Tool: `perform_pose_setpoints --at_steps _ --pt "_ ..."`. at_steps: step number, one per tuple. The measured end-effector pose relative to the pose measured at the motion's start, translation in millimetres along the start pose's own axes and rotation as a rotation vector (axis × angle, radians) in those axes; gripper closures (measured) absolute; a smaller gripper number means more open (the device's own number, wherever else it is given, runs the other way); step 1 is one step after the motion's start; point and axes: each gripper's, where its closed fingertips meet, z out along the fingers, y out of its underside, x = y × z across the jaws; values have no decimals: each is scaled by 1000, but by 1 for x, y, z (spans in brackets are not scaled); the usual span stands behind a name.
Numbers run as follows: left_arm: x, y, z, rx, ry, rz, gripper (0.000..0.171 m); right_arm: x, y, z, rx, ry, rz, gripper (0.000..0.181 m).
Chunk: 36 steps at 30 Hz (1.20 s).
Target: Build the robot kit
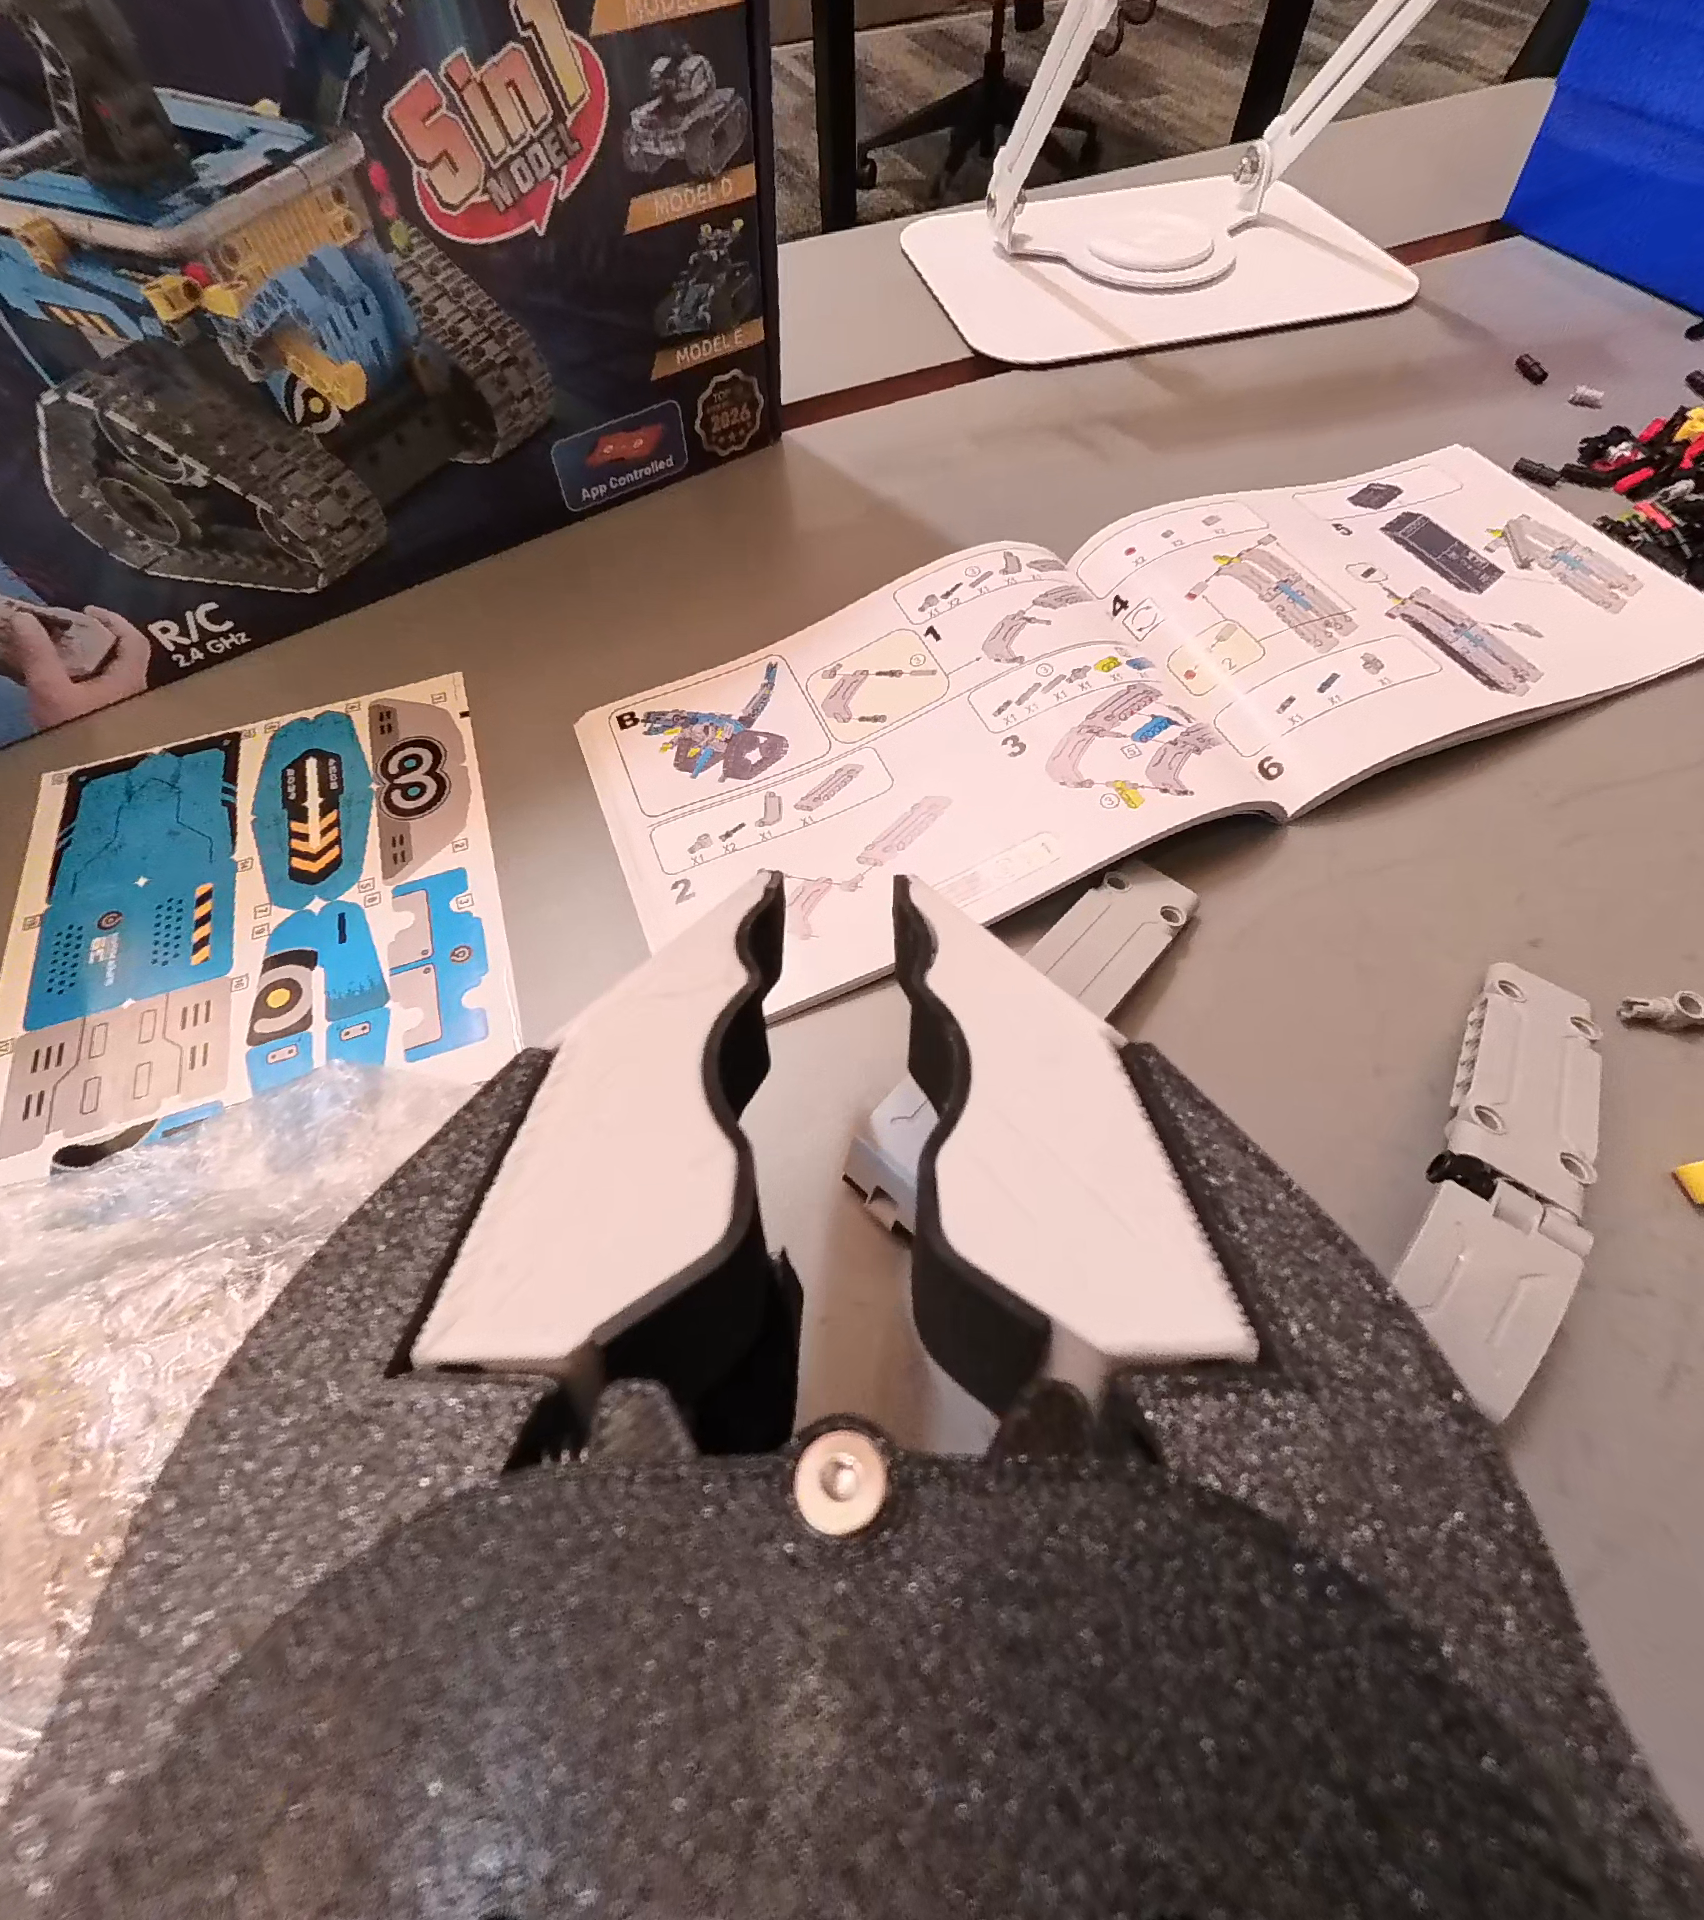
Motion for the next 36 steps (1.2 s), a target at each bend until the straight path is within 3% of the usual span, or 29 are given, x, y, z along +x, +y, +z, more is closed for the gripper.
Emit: perform_pose_setpoints --at_steps 11,21,24,27,31,36 --pt "1 1 1 -4 1 6 152 2 1 15 4 -20 24 175" --pt "0 1 1 -2 -2 1 152 -13 -18 -15 75 -26 -51 178" --pt "0 1 1 -2 -1 1 152 -52 -29 -25 109 -151 -106 178" --pt "1 1 1 -5 0 0 152 -125 -28 -32 108 -400 -215 178" --pt "0 3 1 -12 3 -6 152 -203 -14 -30 54 -611 -303 178" --pt "0 3 1 -11 5 -5 152 -251 -2 -19 3 -695 -354 178"
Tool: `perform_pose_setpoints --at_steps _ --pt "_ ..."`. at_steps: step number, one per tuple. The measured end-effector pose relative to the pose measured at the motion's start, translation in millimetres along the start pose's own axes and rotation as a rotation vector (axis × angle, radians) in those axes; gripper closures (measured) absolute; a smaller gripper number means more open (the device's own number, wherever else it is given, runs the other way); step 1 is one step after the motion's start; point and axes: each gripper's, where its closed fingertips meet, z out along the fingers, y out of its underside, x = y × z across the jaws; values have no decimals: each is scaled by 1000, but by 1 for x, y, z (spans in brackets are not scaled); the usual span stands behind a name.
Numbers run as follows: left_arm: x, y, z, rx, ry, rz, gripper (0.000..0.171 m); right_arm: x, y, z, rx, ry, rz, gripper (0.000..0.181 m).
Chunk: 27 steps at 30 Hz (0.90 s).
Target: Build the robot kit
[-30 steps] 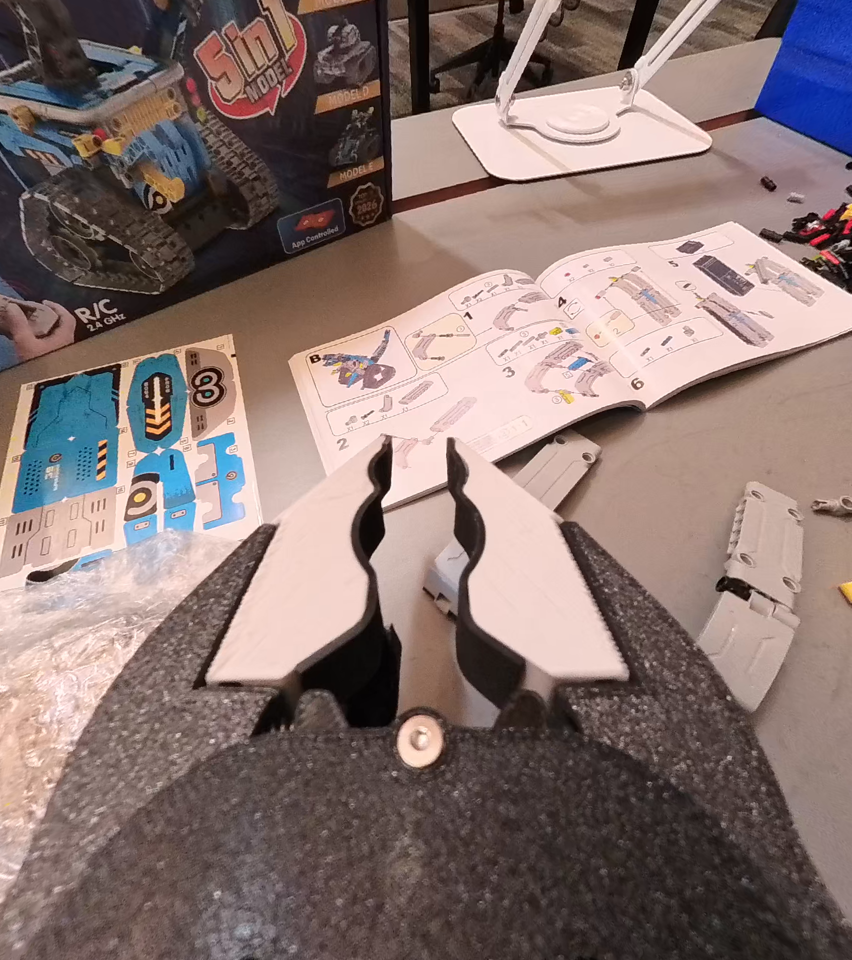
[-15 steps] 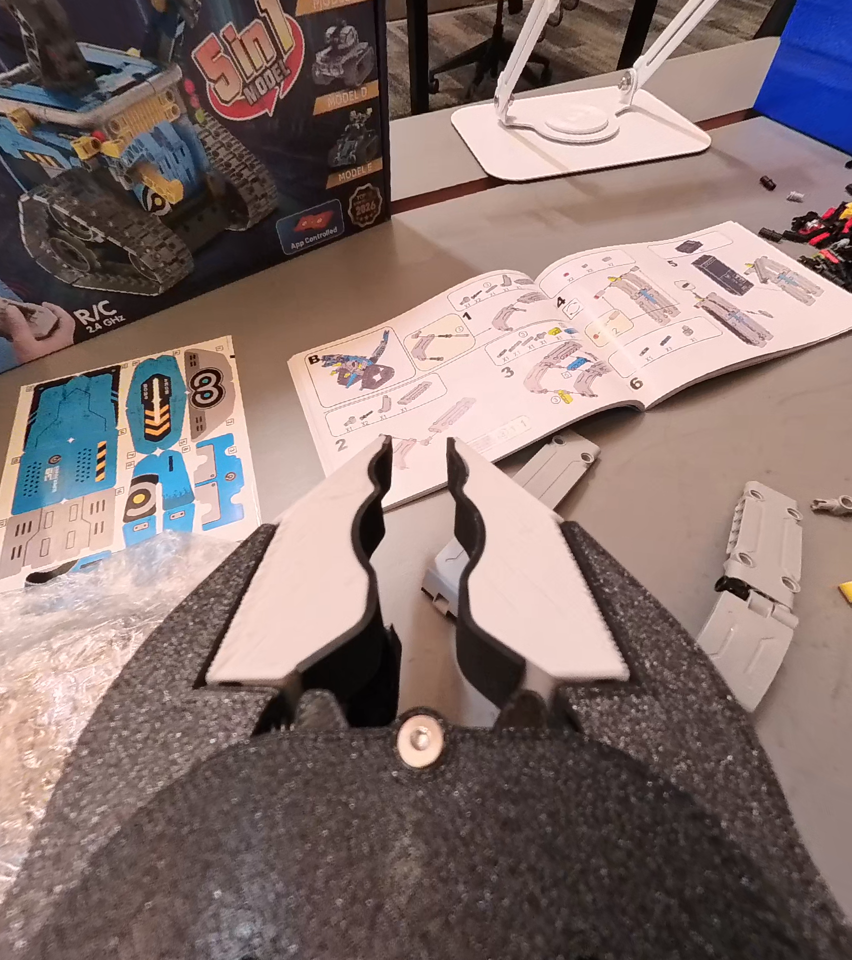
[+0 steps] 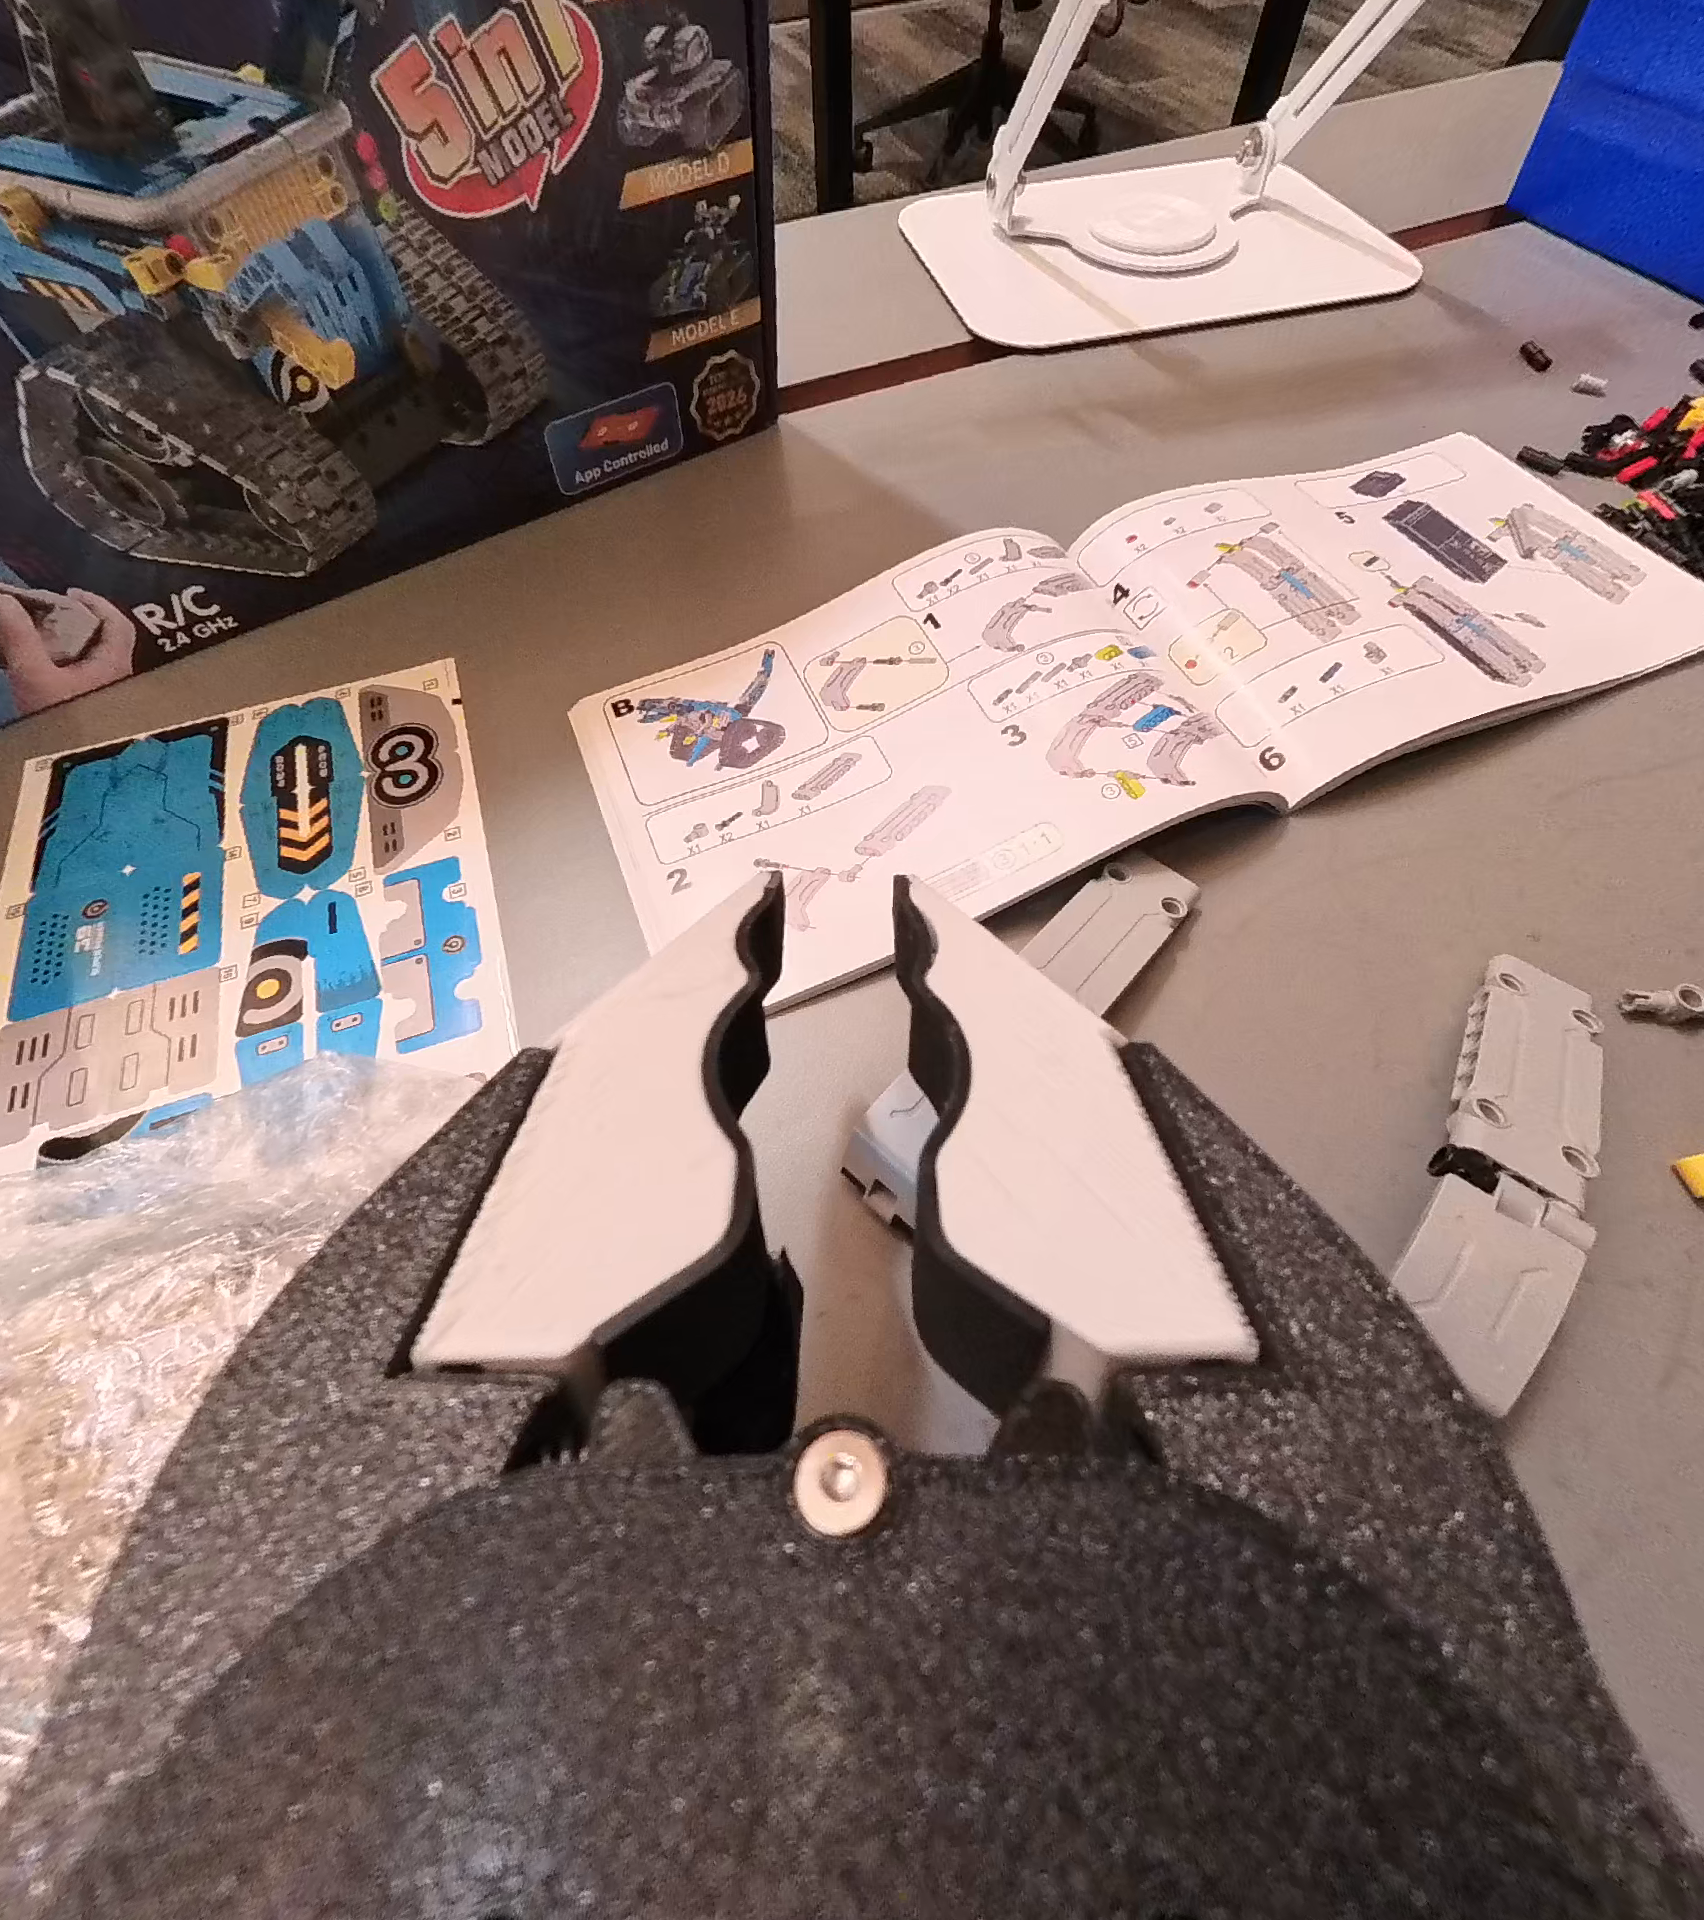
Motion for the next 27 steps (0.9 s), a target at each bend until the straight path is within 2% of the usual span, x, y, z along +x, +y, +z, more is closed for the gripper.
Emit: perform_pose_setpoints --at_steps 7,11,16,22,27 --pt "0 0 0 -1 3 1 152 -16 0 13 -28 -19 -33 178" --pt "0 2 1 -6 1 1 152 -9 1 8 -10 20 -6 178" --pt "2 1 3 -6 14 -12 152 8 6 -3 6 140 63 178" --pt "2 1 2 -5 0 2 152 -3 20 -1 -11 171 54 178" --pt "-2 -1 -2 14 -7 -36 152 4 22 2 3 222 76 178"
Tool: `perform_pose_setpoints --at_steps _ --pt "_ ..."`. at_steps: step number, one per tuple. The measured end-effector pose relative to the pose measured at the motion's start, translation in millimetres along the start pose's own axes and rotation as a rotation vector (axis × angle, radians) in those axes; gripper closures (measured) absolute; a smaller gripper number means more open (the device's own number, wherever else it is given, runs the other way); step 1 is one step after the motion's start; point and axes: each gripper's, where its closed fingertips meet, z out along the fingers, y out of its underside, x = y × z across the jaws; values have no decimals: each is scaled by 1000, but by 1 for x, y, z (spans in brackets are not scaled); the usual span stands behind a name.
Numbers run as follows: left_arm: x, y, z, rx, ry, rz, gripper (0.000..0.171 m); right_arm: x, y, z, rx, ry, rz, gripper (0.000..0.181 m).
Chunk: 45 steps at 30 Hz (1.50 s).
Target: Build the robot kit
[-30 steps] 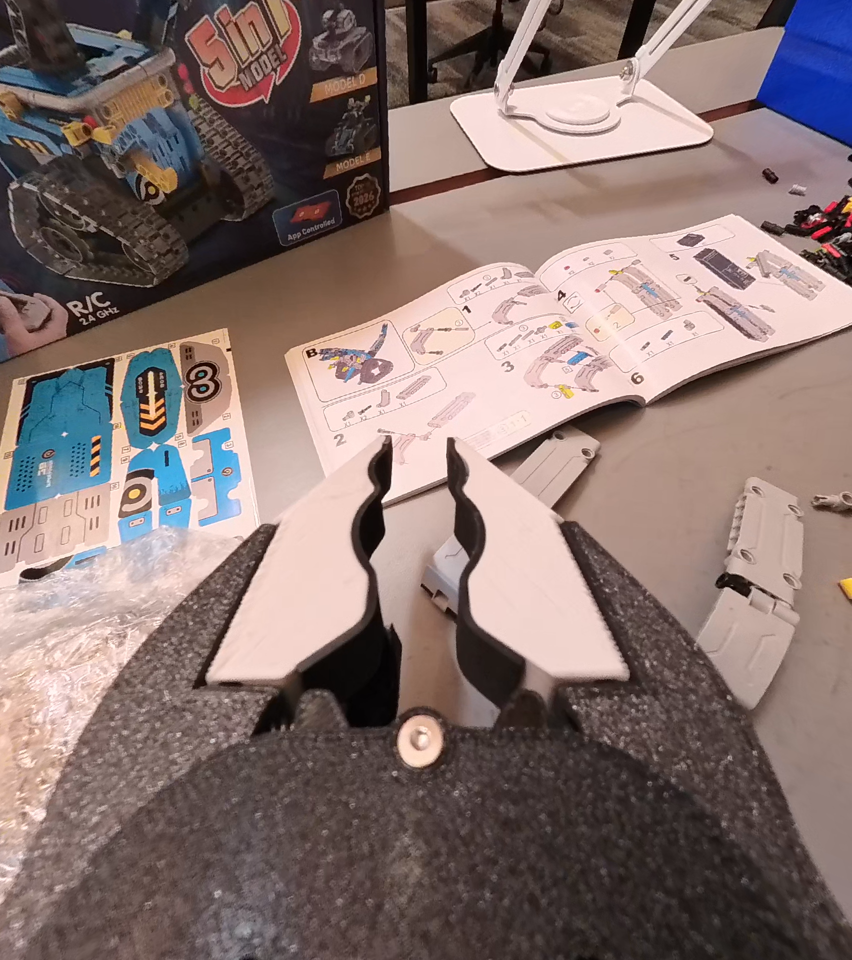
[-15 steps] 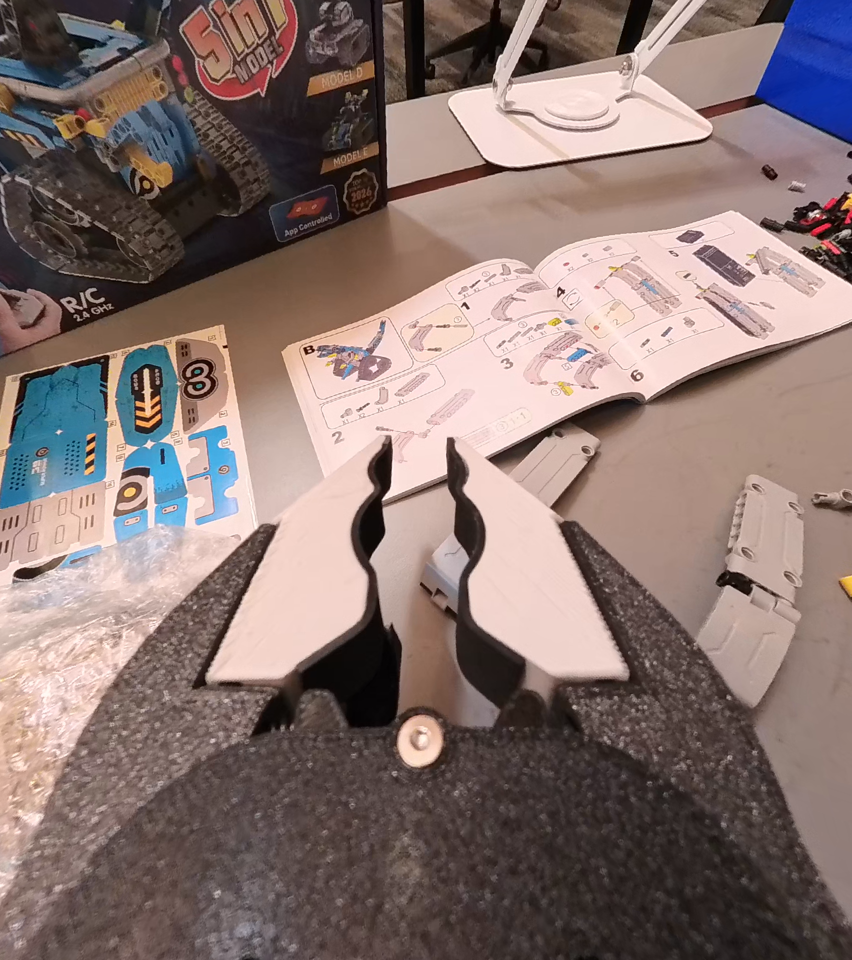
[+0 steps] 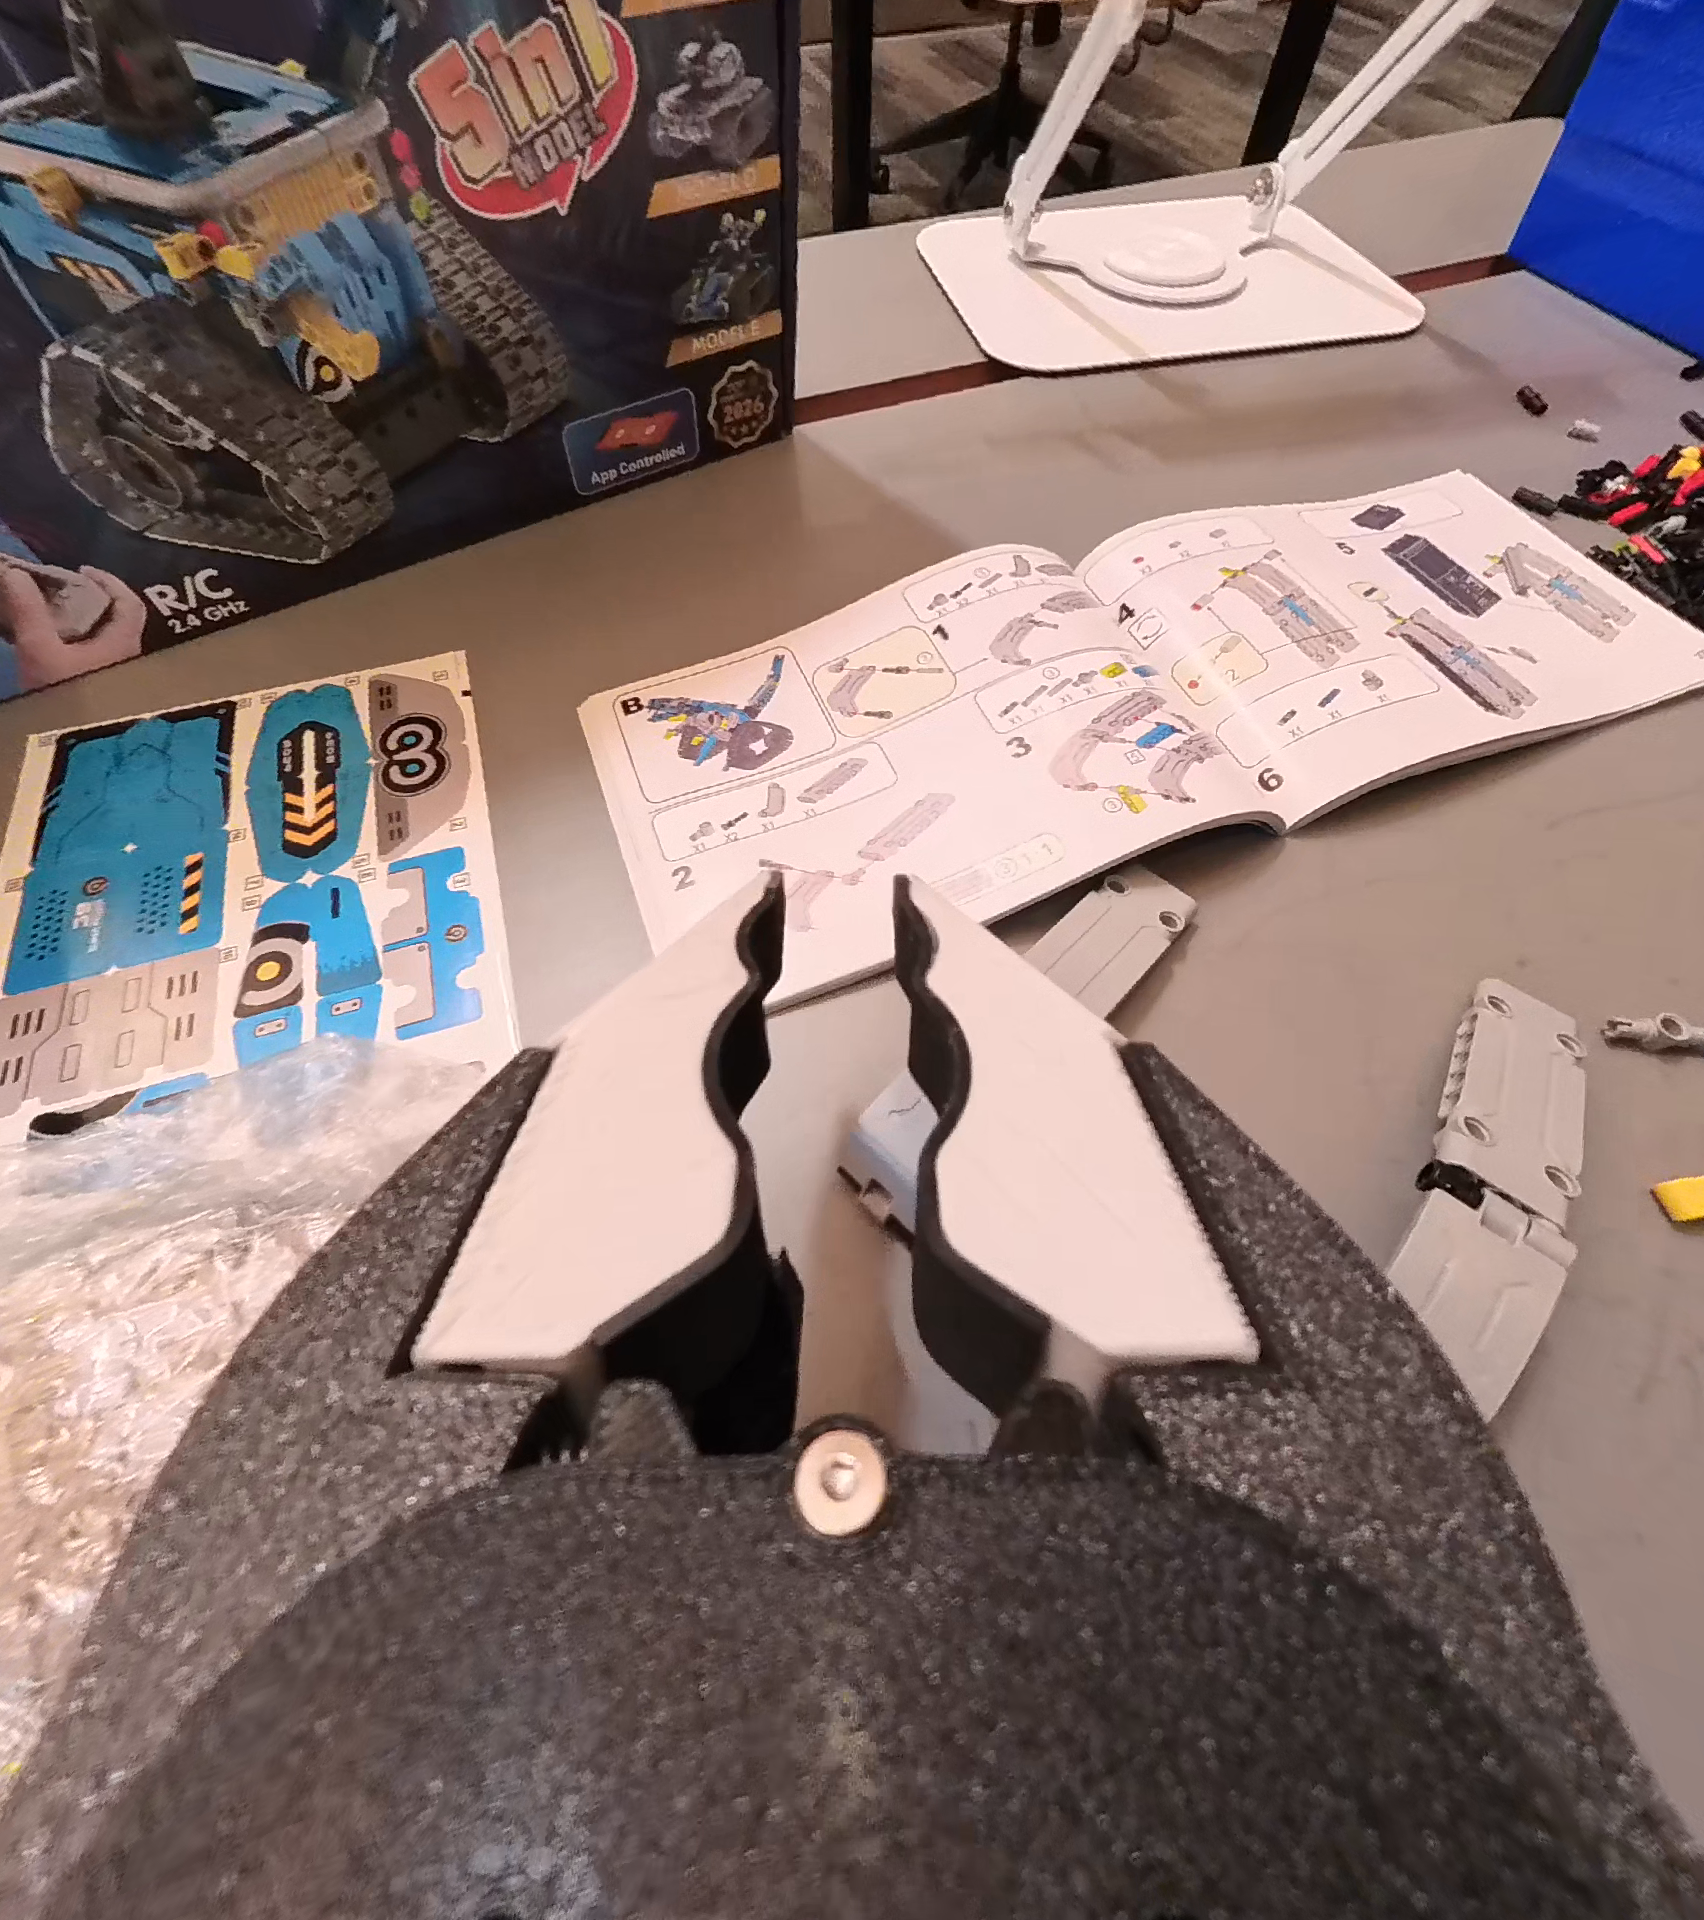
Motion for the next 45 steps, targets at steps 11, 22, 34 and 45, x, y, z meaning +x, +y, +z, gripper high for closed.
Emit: perform_pose_setpoints --at_steps 11,22,34,45 --pt "5 -11 -9 65 39 -71 152 -18 8 -27 49 -32 -21 168" --pt "25 -17 -13 93 102 -62 152 13 8 -33 116 197 -7 169" --pt "29 -9 -7 58 111 -34 152 57 -15 -10 154 281 63 166" --pt "61 -29 -20 163 264 12 152 47 -47 -23 337 58 259 175"
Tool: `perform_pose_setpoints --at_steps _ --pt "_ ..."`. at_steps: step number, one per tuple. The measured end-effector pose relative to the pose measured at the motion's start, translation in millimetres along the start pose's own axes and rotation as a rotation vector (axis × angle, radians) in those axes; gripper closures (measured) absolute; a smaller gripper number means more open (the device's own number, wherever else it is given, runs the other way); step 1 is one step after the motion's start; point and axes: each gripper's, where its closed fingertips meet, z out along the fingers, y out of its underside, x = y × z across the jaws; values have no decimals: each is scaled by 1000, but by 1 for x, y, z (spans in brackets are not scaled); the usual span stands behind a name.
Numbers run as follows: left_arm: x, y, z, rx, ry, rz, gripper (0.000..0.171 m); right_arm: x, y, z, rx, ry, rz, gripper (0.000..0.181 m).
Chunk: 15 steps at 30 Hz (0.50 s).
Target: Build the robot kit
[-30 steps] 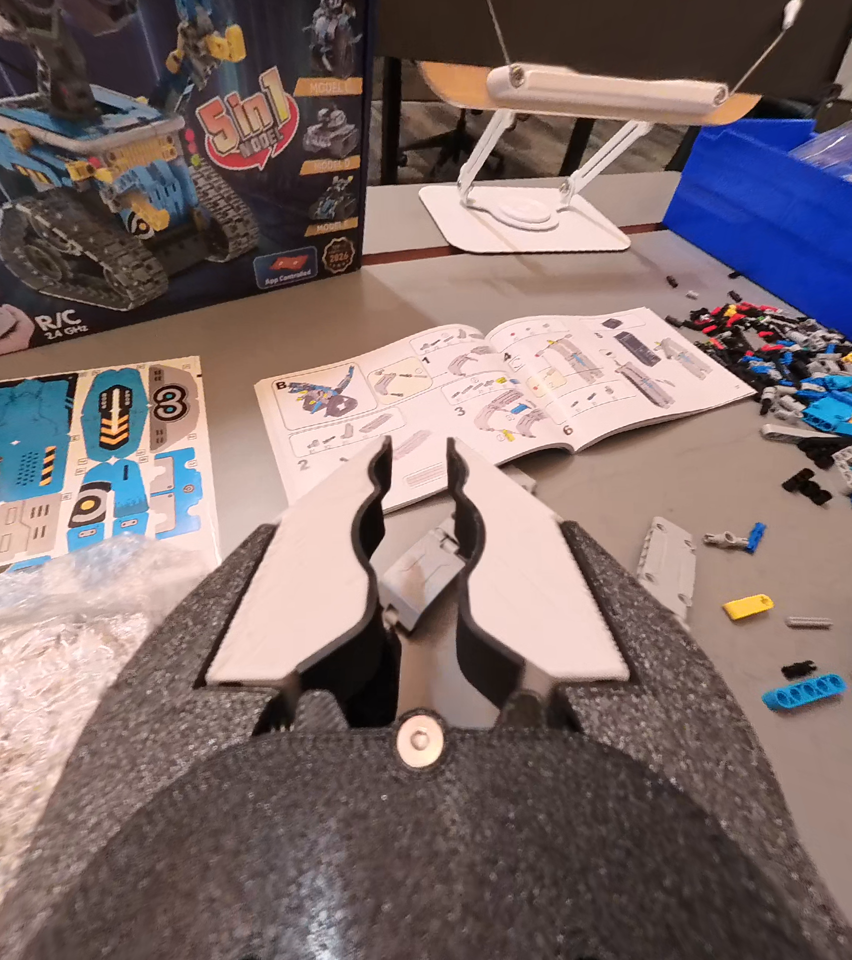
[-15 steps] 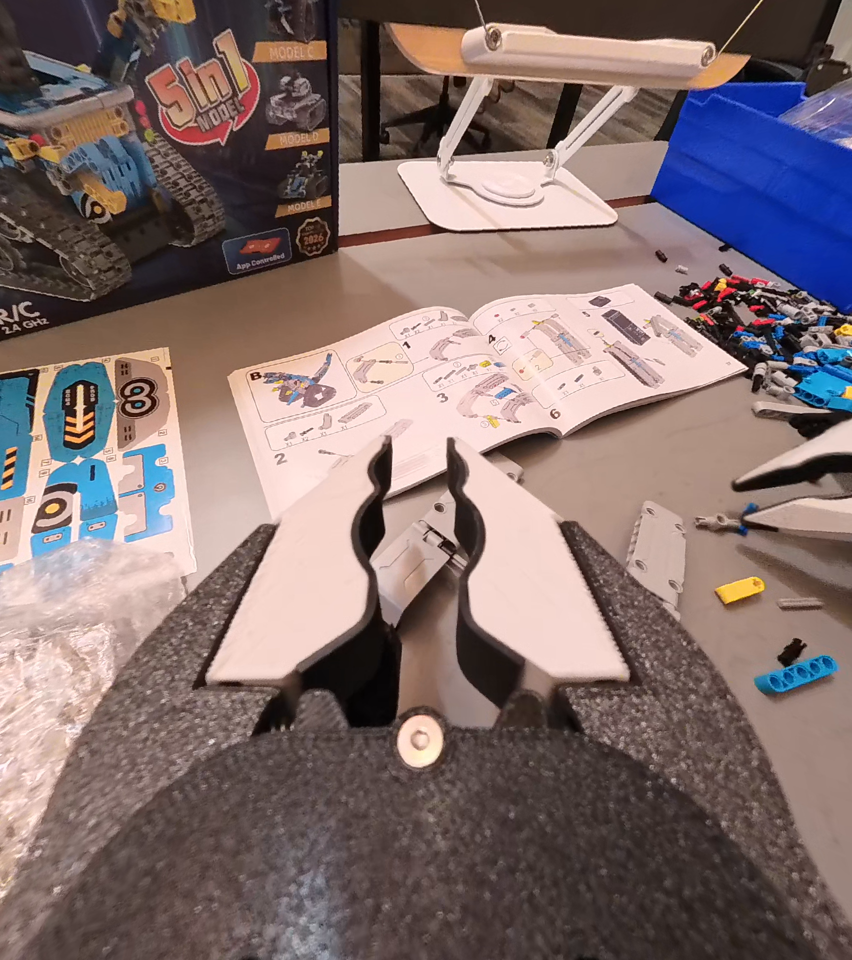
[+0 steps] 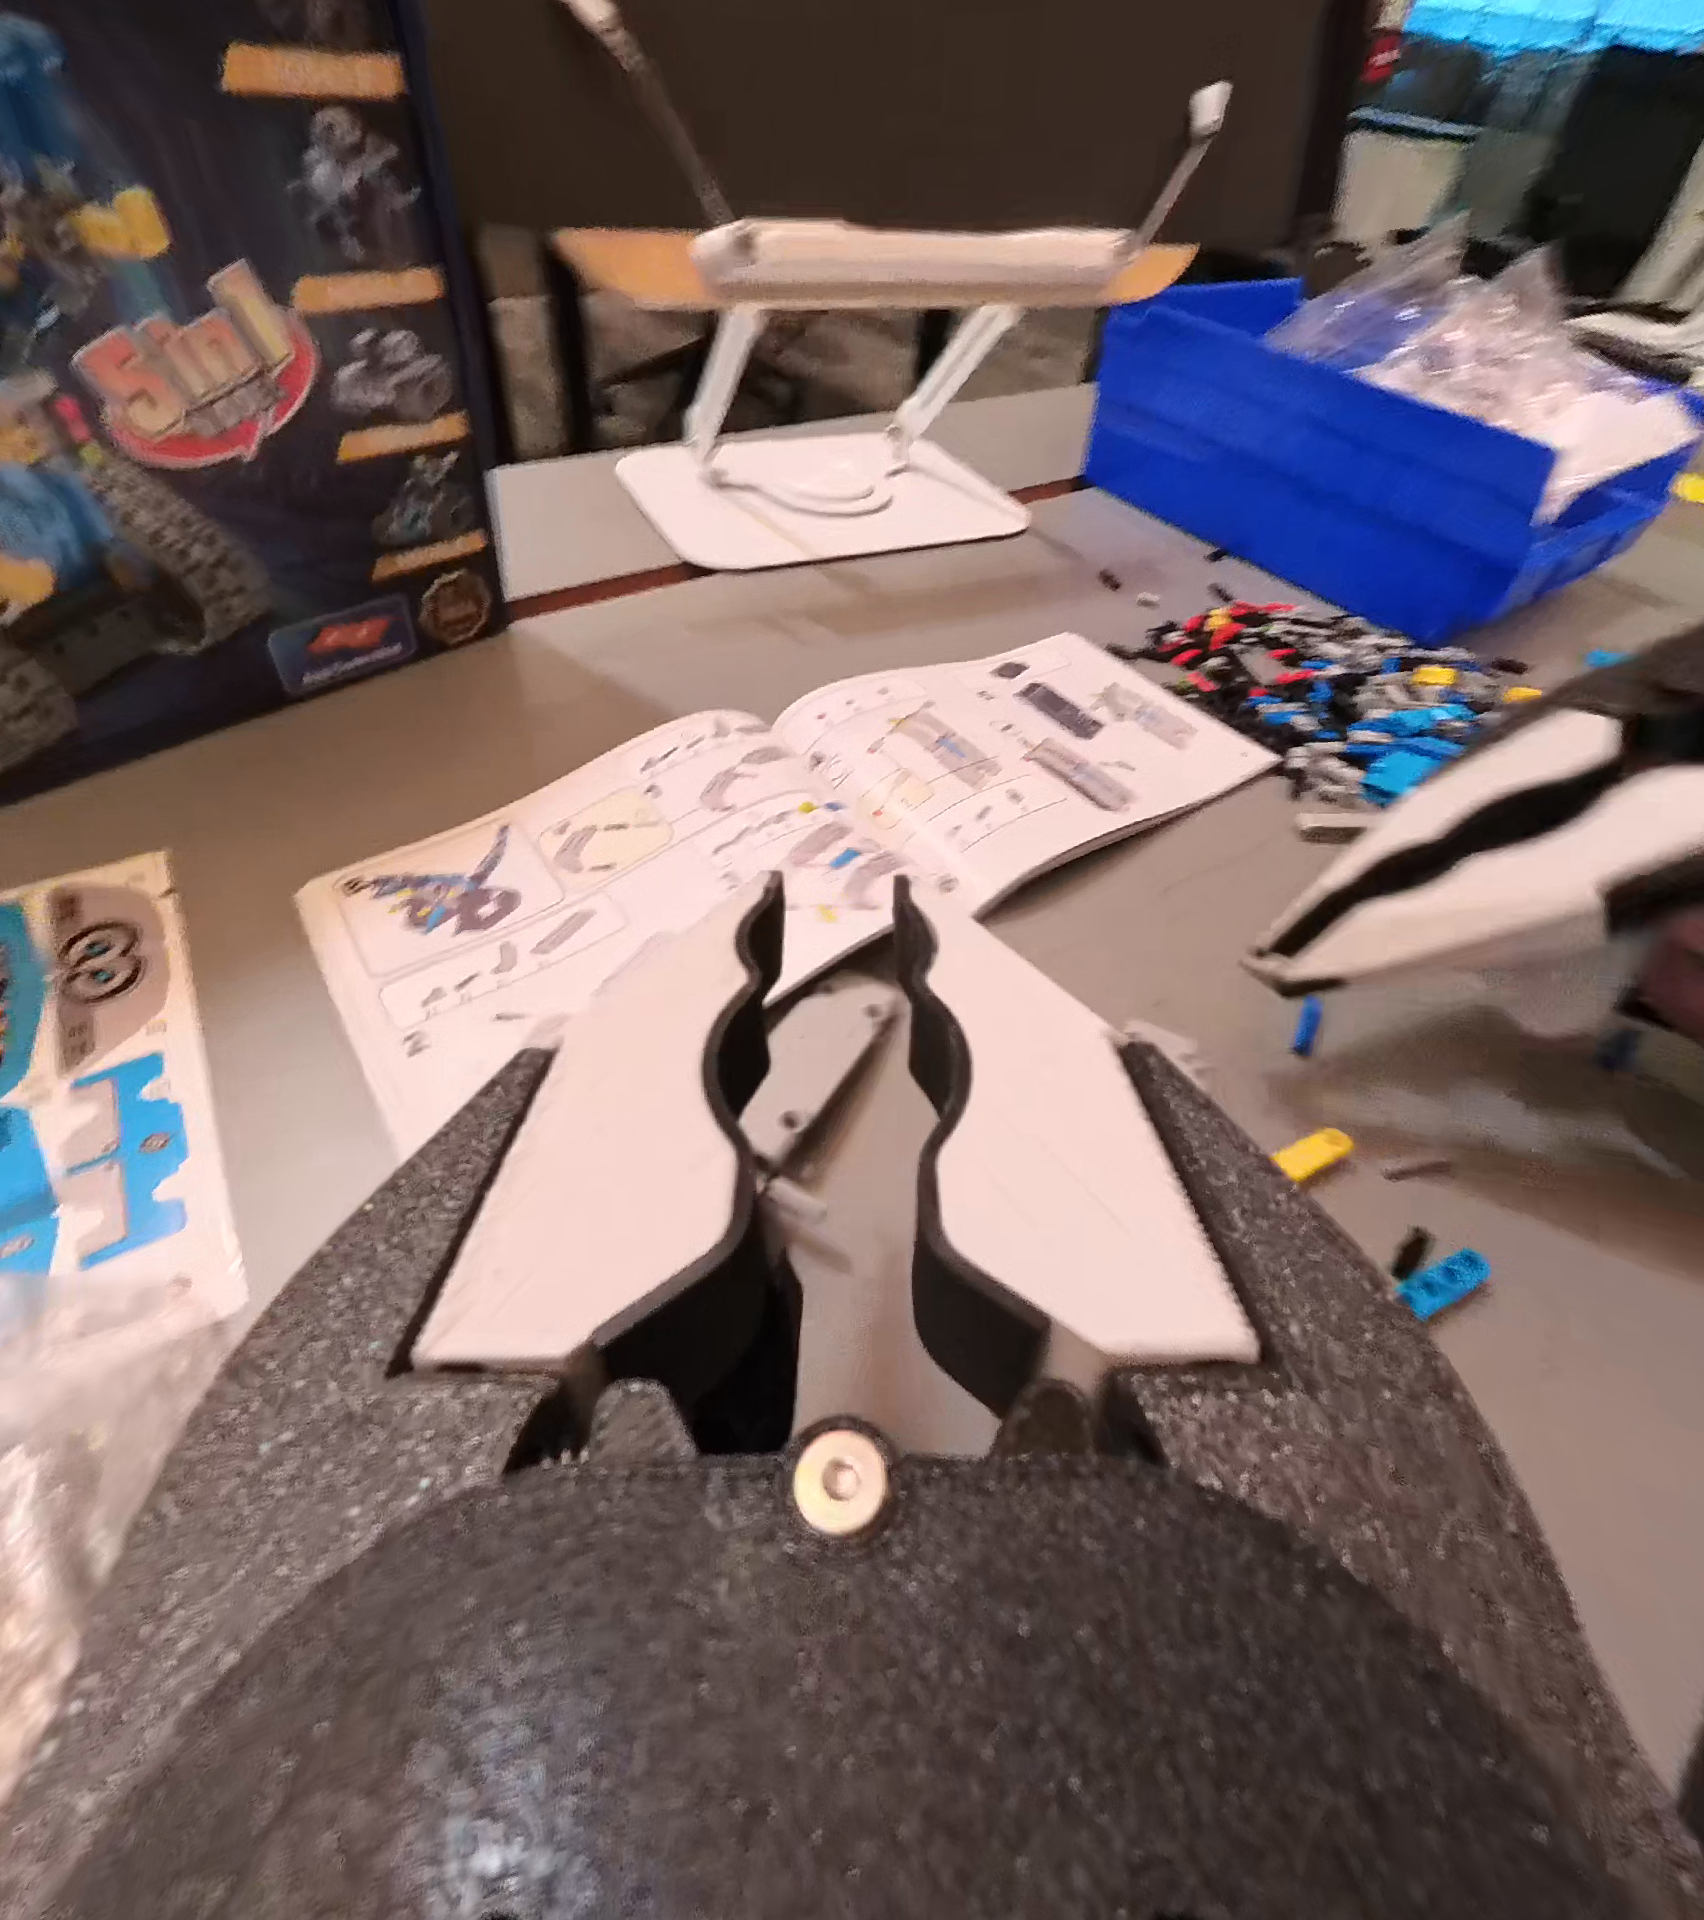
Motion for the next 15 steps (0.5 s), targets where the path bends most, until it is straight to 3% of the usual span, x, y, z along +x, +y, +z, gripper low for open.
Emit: perform_pose_setpoints --at_steps 2,4,7,10,15 --pt "27 -6 -1 30 135 -19 152 -12 -21 -5 90 -155 134 175" --pt "58 -19 -9 74 367 -174 152 -32 -43 -13 175 -402 280 175" --pt "72 -37 -24 148 574 -360 151 -43 -78 -32 337 -708 541 176" --pt "75 -45 -32 192 604 -354 151 -51 -95 -42 411 -930 698 176" --pt "89 -37 -29 152 600 -254 151 -69 -101 -36 422 -1078 814 175"
